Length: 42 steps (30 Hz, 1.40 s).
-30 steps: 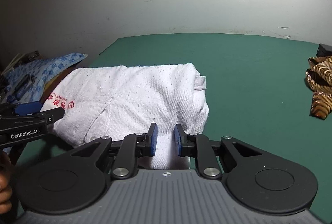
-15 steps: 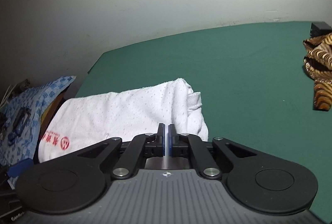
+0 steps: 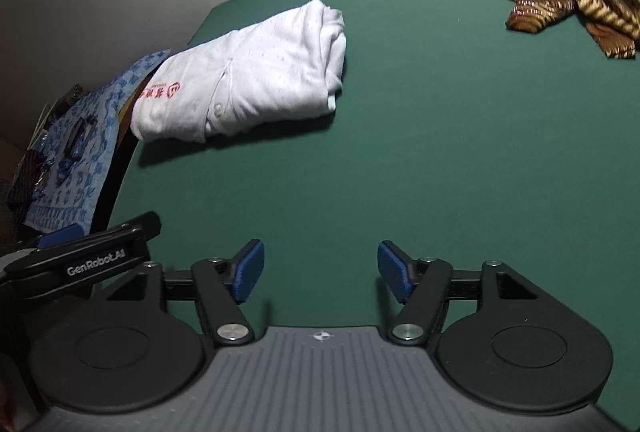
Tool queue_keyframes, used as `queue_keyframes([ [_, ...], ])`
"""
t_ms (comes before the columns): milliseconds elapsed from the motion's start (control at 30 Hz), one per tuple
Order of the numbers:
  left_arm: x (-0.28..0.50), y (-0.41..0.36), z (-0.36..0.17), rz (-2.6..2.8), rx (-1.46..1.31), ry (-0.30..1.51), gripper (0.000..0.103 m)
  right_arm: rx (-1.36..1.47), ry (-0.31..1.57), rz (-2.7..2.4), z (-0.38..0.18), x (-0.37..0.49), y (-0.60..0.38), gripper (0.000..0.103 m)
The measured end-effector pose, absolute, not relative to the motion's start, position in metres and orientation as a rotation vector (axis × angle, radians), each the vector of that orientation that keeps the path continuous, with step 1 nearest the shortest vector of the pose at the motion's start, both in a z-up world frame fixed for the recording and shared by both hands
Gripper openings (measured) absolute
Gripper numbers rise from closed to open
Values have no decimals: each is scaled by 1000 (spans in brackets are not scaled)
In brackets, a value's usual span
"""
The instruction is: Fold clothes
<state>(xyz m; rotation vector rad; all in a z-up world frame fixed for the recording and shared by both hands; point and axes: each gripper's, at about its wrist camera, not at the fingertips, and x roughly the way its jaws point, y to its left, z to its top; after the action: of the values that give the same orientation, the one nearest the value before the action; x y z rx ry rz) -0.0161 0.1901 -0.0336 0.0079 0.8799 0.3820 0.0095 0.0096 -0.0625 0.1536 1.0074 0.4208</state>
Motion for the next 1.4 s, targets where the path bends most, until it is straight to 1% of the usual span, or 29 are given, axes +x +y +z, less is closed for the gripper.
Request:
queue_keyframes([
  [133, -27, 172, -25, 394, 1, 866, 101, 121, 994, 434, -57, -6, 3, 75],
  [200, -32, 166, -22, 398, -13, 863, 101, 114, 988, 416, -53, -9, 2, 77],
  [333, -36, 164, -13, 386, -25, 852, 101, 99, 977, 381, -46, -14, -2, 77],
  [500, -36, 172, -7, 328, 23, 840, 102, 81, 985, 295, -41, -17, 9, 77],
  [667, -45, 197, 1, 256, 46, 800, 102, 140, 995, 231, -38, -22, 31, 77],
  [867, -48, 231, 4, 226, 39, 779, 103, 162, 946, 171, -31, -32, 64, 77],
  [1100, -48, 256, 4, 272, 30, 786, 103, 125, 891, 117, -17, -43, 93, 77],
  [1400, -45, 267, 16, 301, -27, 823, 103, 49, 861, 123, 1, -35, 109, 77],
])
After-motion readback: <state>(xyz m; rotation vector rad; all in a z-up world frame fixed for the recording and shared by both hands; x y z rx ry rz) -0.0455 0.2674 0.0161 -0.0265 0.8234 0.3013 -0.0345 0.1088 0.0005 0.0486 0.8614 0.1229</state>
